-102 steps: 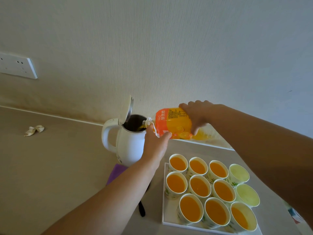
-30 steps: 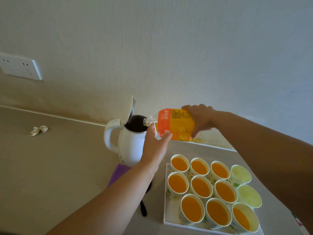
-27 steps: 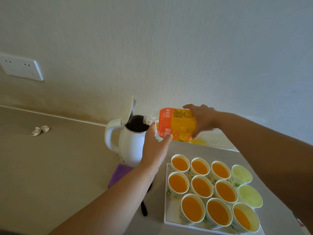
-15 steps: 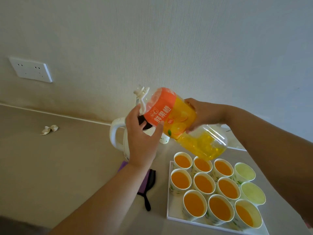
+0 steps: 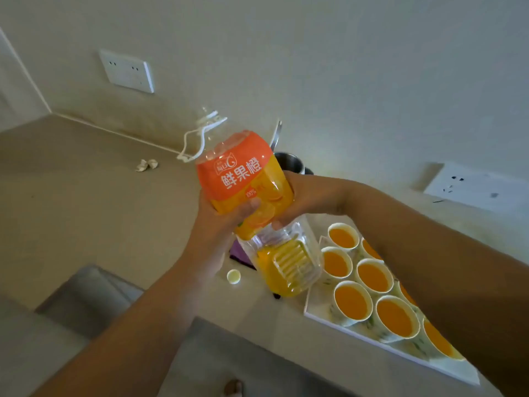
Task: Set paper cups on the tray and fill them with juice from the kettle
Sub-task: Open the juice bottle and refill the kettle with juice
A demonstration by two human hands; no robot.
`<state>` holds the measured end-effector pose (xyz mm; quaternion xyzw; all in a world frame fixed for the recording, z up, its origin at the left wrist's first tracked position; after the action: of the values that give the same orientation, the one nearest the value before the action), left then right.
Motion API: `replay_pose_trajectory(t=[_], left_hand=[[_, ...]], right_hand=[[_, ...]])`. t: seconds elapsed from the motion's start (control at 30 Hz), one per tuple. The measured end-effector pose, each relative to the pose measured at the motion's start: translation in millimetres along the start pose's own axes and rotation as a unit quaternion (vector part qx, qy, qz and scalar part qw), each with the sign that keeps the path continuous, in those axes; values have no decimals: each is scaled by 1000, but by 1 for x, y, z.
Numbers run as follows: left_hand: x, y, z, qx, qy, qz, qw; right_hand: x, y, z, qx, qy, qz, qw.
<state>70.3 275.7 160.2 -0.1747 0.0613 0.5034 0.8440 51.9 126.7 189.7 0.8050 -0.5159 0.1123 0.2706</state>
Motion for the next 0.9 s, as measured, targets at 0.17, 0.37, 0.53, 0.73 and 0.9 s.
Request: replay_pose_trajectory(t=[0.17, 0.37, 0.53, 0.73, 0.9], left_hand=[[49, 23, 2, 37, -80, 37, 995], [103, 36, -11, 130, -170, 19, 977], [137, 37, -22, 189, -202, 20, 961], [149, 33, -25, 208, -179, -26, 961], [142, 21, -17, 205, -186, -67, 958]], right_hand=[[-48, -27, 20, -29, -38, -38, 998], [-81, -58, 83, -169, 172, 27, 970], [-121, -89, 108, -185, 272, 65, 942], [-161, -118, 122, -204, 303, 59, 929], [-142, -120, 113, -186, 222, 129, 948]])
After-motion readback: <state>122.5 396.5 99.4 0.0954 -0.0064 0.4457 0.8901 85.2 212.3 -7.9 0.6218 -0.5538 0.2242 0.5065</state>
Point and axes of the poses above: each hand's wrist, its own y-axis away from the middle knuckle, its own x-axis out of the back of the hand, z = x × y, the point moved 5 cm from there along -y, towards the middle knuckle, and after that the axes turned 1 degree about -x, right-handed, at the moved point
